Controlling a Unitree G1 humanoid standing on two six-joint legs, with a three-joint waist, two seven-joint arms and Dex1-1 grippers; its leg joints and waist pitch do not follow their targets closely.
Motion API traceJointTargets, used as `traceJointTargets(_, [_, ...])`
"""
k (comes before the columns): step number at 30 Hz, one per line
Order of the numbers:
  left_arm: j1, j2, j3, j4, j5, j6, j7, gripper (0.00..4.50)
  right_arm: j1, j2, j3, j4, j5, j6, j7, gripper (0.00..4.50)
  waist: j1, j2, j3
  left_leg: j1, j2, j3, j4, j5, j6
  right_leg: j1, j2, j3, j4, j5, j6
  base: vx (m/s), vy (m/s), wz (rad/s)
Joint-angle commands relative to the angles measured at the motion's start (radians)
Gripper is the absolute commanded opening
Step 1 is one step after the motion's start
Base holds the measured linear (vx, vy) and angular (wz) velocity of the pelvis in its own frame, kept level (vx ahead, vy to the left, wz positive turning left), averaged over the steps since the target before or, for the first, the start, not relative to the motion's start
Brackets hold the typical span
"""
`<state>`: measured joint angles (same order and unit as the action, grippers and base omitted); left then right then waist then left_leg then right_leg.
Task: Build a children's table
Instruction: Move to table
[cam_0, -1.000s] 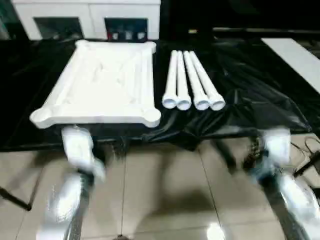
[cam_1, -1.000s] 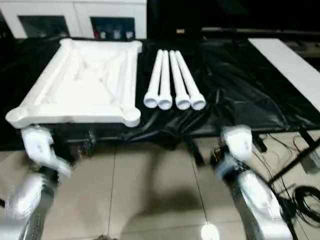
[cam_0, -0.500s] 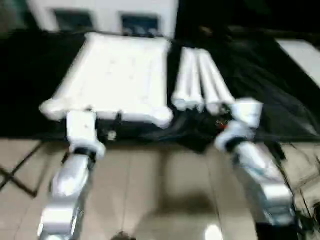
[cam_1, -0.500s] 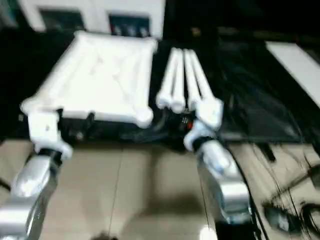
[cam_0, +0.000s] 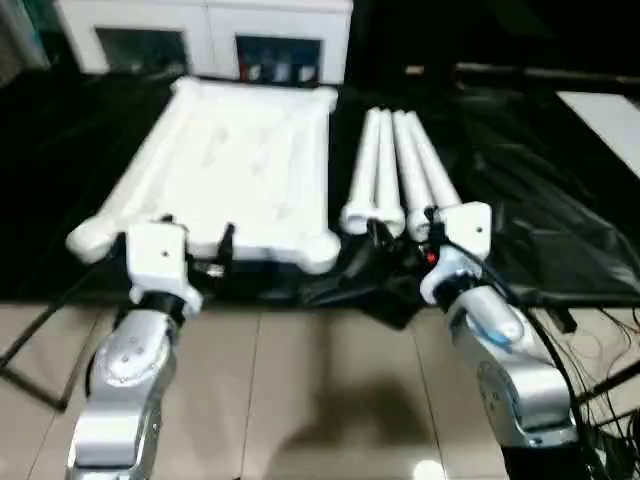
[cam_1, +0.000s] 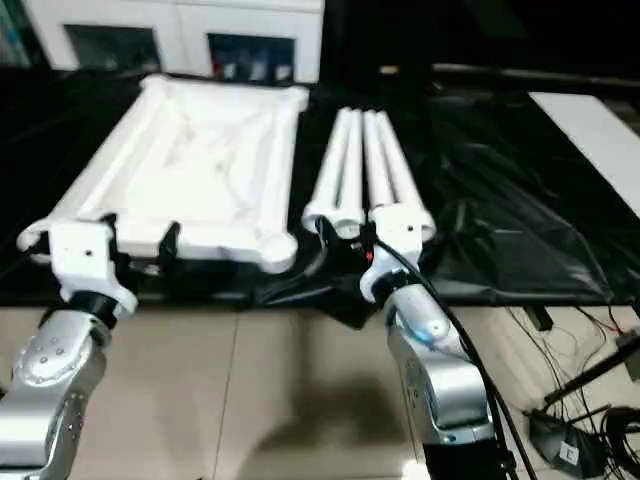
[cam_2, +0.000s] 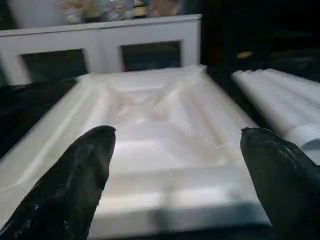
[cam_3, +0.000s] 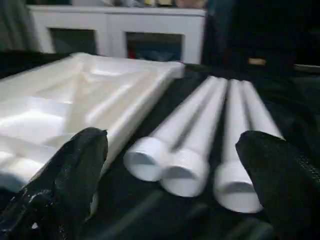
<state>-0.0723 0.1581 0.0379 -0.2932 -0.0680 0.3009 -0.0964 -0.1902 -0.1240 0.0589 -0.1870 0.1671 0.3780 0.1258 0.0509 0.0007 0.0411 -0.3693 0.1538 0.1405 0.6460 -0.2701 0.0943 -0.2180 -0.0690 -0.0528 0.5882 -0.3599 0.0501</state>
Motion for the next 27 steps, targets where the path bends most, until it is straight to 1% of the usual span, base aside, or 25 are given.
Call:
traceJointTargets(1, [-0.002,0.015,0.011,-0.011,-0.001,0.012,-0.001,4.47,-0.016,-0.004,0.011,-0.004,-0.005,-0.011,0.009,4.5,0.044,-0.008,-0.051,-0.079,-0.006,-0.004,-0.003,0.022,0.071,0.109,-0.115,0.096,-0.131,0.06,0.007,0.164,-0.008,0.22])
traceJointTargets(2, [-0.006,0.015,0.01,-0.009,-0.001,0.014,-0.006,4.47,-0.014,-0.014,0.029,-0.009,-0.037,-0.019,0.013,4.5,0.051,0.028,-0.049,-0.09,-0.02,-0.017,-0.03,0.124,0.151,0.14,-0.1,-0.035,-0.156,0.173,0.162,0.164,-0.008,0.22])
traceJointTargets(3, [-0.01,0.012,0.008,-0.007,0.001,0.016,-0.007,4.47,-0.013,-0.001,0.025,-0.015,-0.029,-0.026,0.022,4.5,0.005,0.047,-0.055,0.028,-0.01,-0.083,-0.07,0.124,0.251,0.091,0.021,-0.112,-0.072,0.161,0.181,0.192,0.033,0.5])
traceJointTargets(5, [-0.012,0.012,0.008,-0.006,0.002,0.016,-0.007,4.47,-0.013,0.005,0.022,-0.016,-0.025,-0.025,0.023,4.5,-0.053,0.061,-0.084,0.228,0.029,-0.245,-0.061,0.142,0.503,-0.104,0.079,-0.103,0.094,-0.111,0.142,0.23,-0.004,0.6])
traceJointTargets(6, [-0.013,0.012,0.009,-0.005,0.002,0.017,-0.008,4.47,-0.012,0.008,0.021,-0.016,-0.022,-0.022,0.025,4.5,-0.061,0.063,-0.08,0.227,0.064,-0.32,-0.057,0.337,0.582,-0.161,0.054,-0.053,0.16,-0.213,0.068,0.209,-0.069,0.49])
traceJointTargets(7, [-0.013,0.014,0.011,-0.005,0.002,0.017,-0.01,4.47,-0.01,0.013,0.025,-0.019,-0.015,-0.013,0.03,4.5,-0.07,0.059,-0.07,0.198,0.093,-0.273,-0.056,0.341,0.457,-0.209,0.017,0.0,0.185,-0.116,0.057,0.138,-0.054,0.32])
traceJointTargets(8, [-0.013,0.015,0.011,-0.004,0.002,0.018,-0.011,4.47,-0.008,0.016,0.027,-0.021,-0.01,-0.007,0.033,4.5,-0.051,0.033,-0.051,0.139,0.072,-0.221,-0.105,0.201,0.29,-0.199,0.02,0.014,0.206,0.045,0.047,0.138,-0.054,0.32])
traceJointTargets(9, [-0.013,0.017,0.011,-0.003,0.002,0.018,-0.013,4.47,-0.007,0.014,0.035,-0.022,-0.012,-0.014,0.032,4.5,-0.051,0.017,-0.039,0.115,0.068,-0.195,-0.131,0.122,0.256,-0.197,0.016,0.029,0.193,0.116,0.028,0.147,-0.041,0.09])
traceJointTargets(10, [-0.013,0.017,0.011,-0.003,0.002,0.018,-0.013,4.47,-0.007,0.014,0.035,-0.022,-0.012,-0.015,0.032,4.5,-0.032,-0.006,-0.017,0.086,0.019,-0.135,-0.159,-0.053,0.234,-0.176,-0.005,0.053,0.091,0.213,-0.027,0.134,-0.087,0.09])
traceJointTargets(11, [-0.014,0.018,0.011,-0.002,0.003,0.018,-0.013,4.47,-0.007,0.012,0.035,-0.021,-0.014,-0.019,0.03,4.5,0.001,-0.057,0.01,0.055,-0.066,-0.04,-0.094,-0.228,0.148,-0.116,-0.048,0.156,-0.082,-0.156,0.007,0.134,-0.087,0.09])
traceJointTargets(12, [-0.015,0.018,0.01,-0.001,0.002,0.018,-0.013,4.47,-0.007,0.012,0.035,-0.021,-0.015,-0.018,0.026,4.5,0.013,-0.076,-0.006,0.086,-0.111,-0.017,0.053,-0.205,0.097,-0.114,-0.085,0.22,-0.139,-0.503,0.036,0.161,-0.138,0.28])
traceJointTargets(13, [-0.018,0.019,0.008,0.001,0.001,0.018,-0.014,4.47,-0.004,0.024,0.022,-0.022,-0.004,-0.009,0.012,4.5,0.02,-0.047,-0.023,0.075,-0.1,-0.035,0.102,-0.153,-0.015,-0.061,-0.116,0.303,-0.124,-0.719,-0.136,0.202,-0.101,0.21])
traceJointTargets(15, [-0.024,0.023,0.006,0.009,-0.007,0.02,-0.031,4.47,0.0,0.033,0.001,-0.036,0.001,0.006,0.01,4.5,0.083,-0.044,-0.015,0.067,-0.119,-0.036,0.088,-0.141,-0.148,-0.003,0.0,0.388,-0.093,-0.416,-0.286,0.196,-0.075,0.08])
traceJointTargets(16, [-0.024,0.023,0.006,0.009,-0.007,0.02,-0.031,4.47,0.0,0.033,0.001,-0.036,0.001,0.006,0.01,4.5,0.083,-0.044,-0.015,0.067,-0.119,-0.036,0.088,-0.141,-0.148,-0.003,0.0,0.388,-0.093,-0.416,-0.286,0.192,-0.014,-0.15])
traceJointTargets(17, [-0.031,0.025,-0.001,0.021,-0.01,0.017,-0.046,4.47,0.009,0.029,-0.006,-0.056,-0.005,0.018,0.001,4.5,0.123,-0.016,-0.014,0.073,-0.107,-0.066,0.05,-0.096,-0.182,0.013,0.079,0.434,-0.101,-0.217,-0.207,0.192,-0.014,-0.15])
traceJointTargets(18, [-0.034,0.025,-0.005,0.026,-0.011,0.014,-0.053,4.47,0.013,0.026,-0.01,-0.066,-0.007,0.023,-0.003,4.5,0.122,0.042,-0.018,0.159,-0.054,-0.098,-0.082,-0.044,-0.179,-0.057,0.185,0.362,-0.043,-0.136,-0.006,0.192,0.047,-0.21])
traceJointTargets(19, [-0.036,0.025,-0.007,0.029,-0.012,0.013,-0.057,4.47,0.015,0.024,-0.011,-0.071,-0.008,0.026,-0.005,4.5,0.081,0.073,-0.03,0.247,0.01,-0.128,-0.114,-0.076,-0.164,-0.173,0.177,0.243,0.058,-0.143,0.062,0.178,0.104,-0.38])
traceJointTargets(20, [-0.04,0.028,-0.015,0.034,-0.013,0.009,-0.067,4.47,0.025,0.022,-0.018,-0.092,-0.004,0.033,-0.01,4.5,0.07,0.047,-0.061,0.285,0.191,-0.175,-0.144,-0.052,-0.132,-0.274,0.051,0.081,0.225,-0.158,0.038,0.178,0.104,-0.38])
traceJointTargets(21, [-0.04,0.028,-0.016,0.035,-0.013,0.008,-0.069,4.47,0.027,0.021,-0.019,-0.096,-0.004,0.034,-0.011,4.5,0.08,0.056,-0.045,0.237,0.189,-0.13,-0.166,0.002,-0.216,-0.272,0.03,0.044,0.231,-0.078,0.017,0.179,0.106,-0.32])
traceJointTargets(22, [-0.041,0.029,-0.028,0.039,-0.021,0.002,-0.089,4.47,0.039,0.013,-0.025,-0.123,-0.012,0.05,-0.021,4.5,0.063,0.044,-0.05,0.22,0.084,-0.108,-0.143,0.214,-0.255,-0.291,0.026,-0.025,0.214,0.105,-0.035,0.213,0.087,-0.06])
traceJointTargets(23, [-0.04,0.029,-0.031,0.04,-0.024,0.001,-0.095,4.47,0.043,0.008,-0.025,-0.13,-0.012,0.056,-0.024,4.5,0.021,0.042,-0.061,0.256,0.012,-0.064,-0.132,0.36,-0.215,-0.314,0.024,-0.06,0.152,0.248,-0.087,0.213,0.087,-0.06])
traceJointTargets(24, [-0.039,0.027,-0.032,0.039,-0.029,-0.002,-0.099,4.47,0.045,0.007,-0.025,-0.132,-0.01,0.058,-0.023,4.5,0.006,0.038,-0.051,0.245,-0.019,-0.053,-0.138,0.396,-0.194,-0.303,0.021,-0.067,0.12,0.31,-0.108,0.249,0.053,0.01])
traceJointTargets(25, [-0.027,0.023,-0.037,0.028,-0.066,-0.009,-0.136,4.47,0.055,-0.002,-0.023,-0.148,-0.004,0.068,-0.017,4.5,-0.016,-0.002,-0.051,0.253,-0.103,-0.007,-0.088,0.4,-0.131,-0.265,-0.014,-0.036,0.018,0.438,-0.173,0.225,0.018,0.03])
traceJointTargets(26, [-0.018,0.028,-0.043,0.02,-0.087,-0.007,-0.164,4.47,0.06,-0.007,-0.023,-0.158,0.002,0.081,-0.005,4.5,0.029,-0.077,-0.055,0.073,-0.131,-0.019,0.035,0.065,-0.054,-0.057,-0.155,0.14,-0.047,0.306,-0.312,0.225,0.018,0.03])
traceJointTargets(27, [-0.011,0.034,-0.047,0.017,-0.093,-0.019,-0.182,4.47,0.063,-0.009,-0.024,-0.166,0.006,0.086,0.003,4.5,0.038,-0.063,-0.093,0.054,-0.133,-0.026,0.096,0.015,-0.058,-0.011,-0.212,0.204,-0.027,0.476,-0.44,0.222,0.035,0.23])
